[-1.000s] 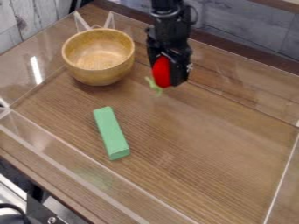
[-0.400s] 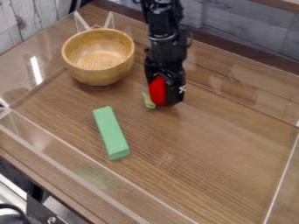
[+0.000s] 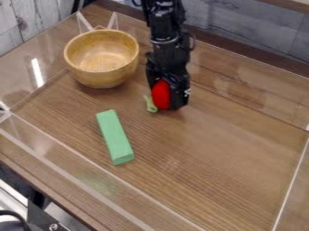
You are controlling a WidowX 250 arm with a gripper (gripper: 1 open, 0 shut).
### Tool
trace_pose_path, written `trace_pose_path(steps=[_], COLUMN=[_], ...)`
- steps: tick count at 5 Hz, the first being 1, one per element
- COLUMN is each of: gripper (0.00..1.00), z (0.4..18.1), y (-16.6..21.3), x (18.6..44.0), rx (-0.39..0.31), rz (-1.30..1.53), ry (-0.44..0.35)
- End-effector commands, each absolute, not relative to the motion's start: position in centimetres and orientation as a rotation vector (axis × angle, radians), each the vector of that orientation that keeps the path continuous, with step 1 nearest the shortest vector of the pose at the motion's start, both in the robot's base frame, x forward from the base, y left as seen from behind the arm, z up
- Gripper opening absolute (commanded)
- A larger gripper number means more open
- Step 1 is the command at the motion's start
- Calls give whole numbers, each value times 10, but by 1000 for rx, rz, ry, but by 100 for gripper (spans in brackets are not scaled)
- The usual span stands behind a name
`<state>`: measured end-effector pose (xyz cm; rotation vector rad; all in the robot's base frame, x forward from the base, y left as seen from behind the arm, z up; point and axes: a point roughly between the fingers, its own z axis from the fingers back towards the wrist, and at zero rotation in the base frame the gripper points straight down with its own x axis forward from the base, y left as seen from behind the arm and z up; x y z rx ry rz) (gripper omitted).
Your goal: Move the red fruit to the left
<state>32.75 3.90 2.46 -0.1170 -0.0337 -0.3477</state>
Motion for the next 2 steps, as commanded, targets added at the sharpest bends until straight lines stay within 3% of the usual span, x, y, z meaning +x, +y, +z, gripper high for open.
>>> trace_pose_path(steps=[1,2], gripper=[100,100], z=[31,30], y=[37,35], x=[325,320], rx=[-108,-113], rz=[-313,-278], ry=[-64,-61])
